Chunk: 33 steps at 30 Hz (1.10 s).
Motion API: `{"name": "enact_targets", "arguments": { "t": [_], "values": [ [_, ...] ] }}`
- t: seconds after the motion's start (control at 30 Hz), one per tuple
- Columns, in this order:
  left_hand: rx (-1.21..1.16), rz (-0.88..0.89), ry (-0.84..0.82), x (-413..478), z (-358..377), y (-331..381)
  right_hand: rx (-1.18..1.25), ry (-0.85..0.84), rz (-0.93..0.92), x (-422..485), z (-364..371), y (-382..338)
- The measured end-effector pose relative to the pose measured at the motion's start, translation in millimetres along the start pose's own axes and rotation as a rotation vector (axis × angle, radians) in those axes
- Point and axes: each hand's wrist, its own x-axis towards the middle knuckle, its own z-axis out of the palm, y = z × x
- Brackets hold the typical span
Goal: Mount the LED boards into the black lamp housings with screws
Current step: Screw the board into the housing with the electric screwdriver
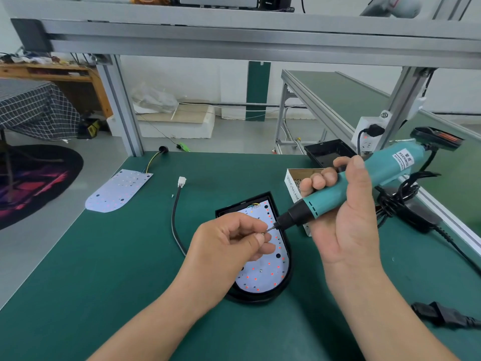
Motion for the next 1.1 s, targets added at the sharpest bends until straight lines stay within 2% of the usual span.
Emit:
{"name": "enact_targets", "arguments": {
  "t": [0.1, 0.43, 0.5, 0.57, 0.63, 0.67, 0.73, 0.87, 1.1],
  "values": [
    [0.055, 0.033, 0.000, 0, 0, -1, 0.017, 0.068, 0.011, 0, -2, 3],
    [0.013, 0.071, -0.075, 4, 3, 1, 0.113, 0.197, 0.019, 4, -7, 2],
    [0.045, 0.111, -0.037, 7, -1, 2, 0.118, 0.206, 0.010, 6, -8, 0],
    [0.272, 0.213, 0.114, 17, -12, 1, 0.126, 0.212, -0.001, 8, -10, -4],
    [0.667, 0.303, 0.257, 32, -23, 3, 0.128, 0.213, -0.028, 11, -12, -8],
    [0.811, 0.286, 0.263, 40, -26, 6, 0.121, 0.217, -0.044, 12, -14, -10],
    [0.951, 0.149, 0.184, 55, -25, 12, 0.108, 0.222, -0.069, 14, -17, -13],
    [0.970, -0.055, 0.045, 72, -12, 6, 0.055, 0.210, -0.098, 18, -21, -12],
    [0.902, -0.005, -0.021, 77, 0, -2, -0.116, 0.191, -0.155, 25, -26, -10]
  ]
}}
